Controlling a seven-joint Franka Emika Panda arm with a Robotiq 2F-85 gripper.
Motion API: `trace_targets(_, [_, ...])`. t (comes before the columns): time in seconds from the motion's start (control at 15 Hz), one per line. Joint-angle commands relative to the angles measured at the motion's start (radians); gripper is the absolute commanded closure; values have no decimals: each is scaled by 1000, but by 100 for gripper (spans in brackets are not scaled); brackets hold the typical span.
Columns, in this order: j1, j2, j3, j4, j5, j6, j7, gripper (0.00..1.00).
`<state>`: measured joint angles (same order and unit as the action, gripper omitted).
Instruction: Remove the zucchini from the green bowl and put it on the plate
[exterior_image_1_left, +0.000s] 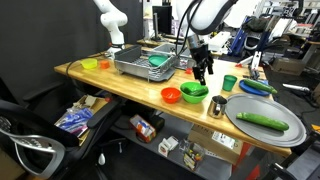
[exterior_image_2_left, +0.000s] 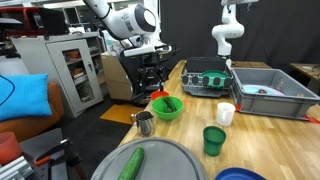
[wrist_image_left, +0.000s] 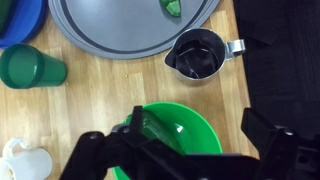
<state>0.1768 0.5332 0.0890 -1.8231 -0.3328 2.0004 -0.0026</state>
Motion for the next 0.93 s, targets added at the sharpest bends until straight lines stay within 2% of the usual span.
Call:
trace_targets(0.0, [8, 13, -8, 13, 1, -3, -7, 0])
trace_targets(0.4, [7, 15, -8, 26, -1, -14, -14, 0])
trace_targets(0.6, [-5, 35, -6, 41, 15, 28, -27, 0])
trace_targets(0.87, [2, 80, -34, 61, -36, 74, -29, 0])
